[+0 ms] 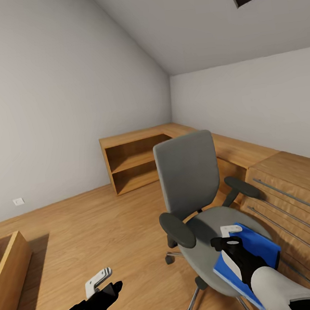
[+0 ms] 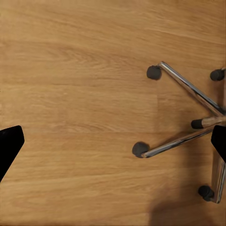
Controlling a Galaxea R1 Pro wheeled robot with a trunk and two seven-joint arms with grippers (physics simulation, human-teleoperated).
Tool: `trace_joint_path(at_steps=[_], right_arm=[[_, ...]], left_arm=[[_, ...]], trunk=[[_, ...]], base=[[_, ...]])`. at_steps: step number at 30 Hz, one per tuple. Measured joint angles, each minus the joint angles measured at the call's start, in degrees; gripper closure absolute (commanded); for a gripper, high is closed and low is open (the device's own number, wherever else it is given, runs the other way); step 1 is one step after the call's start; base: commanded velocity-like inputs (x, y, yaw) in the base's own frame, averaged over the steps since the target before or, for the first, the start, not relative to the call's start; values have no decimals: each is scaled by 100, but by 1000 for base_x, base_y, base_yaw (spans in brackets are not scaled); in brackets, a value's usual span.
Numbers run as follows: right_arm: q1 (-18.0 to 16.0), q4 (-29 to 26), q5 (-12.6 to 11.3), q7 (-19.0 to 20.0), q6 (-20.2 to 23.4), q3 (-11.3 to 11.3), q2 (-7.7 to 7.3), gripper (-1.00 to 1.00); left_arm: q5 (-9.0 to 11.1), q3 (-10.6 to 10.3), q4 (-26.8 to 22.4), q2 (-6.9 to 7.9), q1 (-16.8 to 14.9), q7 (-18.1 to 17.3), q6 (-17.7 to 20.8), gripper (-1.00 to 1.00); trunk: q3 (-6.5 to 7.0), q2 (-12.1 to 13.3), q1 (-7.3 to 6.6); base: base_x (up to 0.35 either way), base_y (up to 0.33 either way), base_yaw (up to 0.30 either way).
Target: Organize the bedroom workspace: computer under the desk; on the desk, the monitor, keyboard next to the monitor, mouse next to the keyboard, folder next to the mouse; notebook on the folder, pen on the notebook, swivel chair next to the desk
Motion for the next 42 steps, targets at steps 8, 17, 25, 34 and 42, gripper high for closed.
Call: trace_joint_path(at_steps=[8,17,25,34,42], right_arm=[[0,0,0,4,0,0,0,-100],[0,-7,0,6,0,0,-3,-100],[0,-26,0,3,-2,0,-9,-100],[29,-768,2,-11,147,1,0,-100],[928,-3146,-11,-11,1281,1,47,-100]], left_arm=[[1,0,0,0,0,0,0,-100],[8,0,0,0,0,0,6,-100],[10,0,0,0,0,0,6,-100],[10,5,0,0,0,0,6,-100],[1,0,0,0,0,1,6,-100]], trunk=[[144,321,-176],[180,403,-220],[180,403,-220],[180,403,-221],[180,403,-220]], base=[[0,0,0],[0,0,0],[0,0,0],[0,0,0],[0,0,0]])
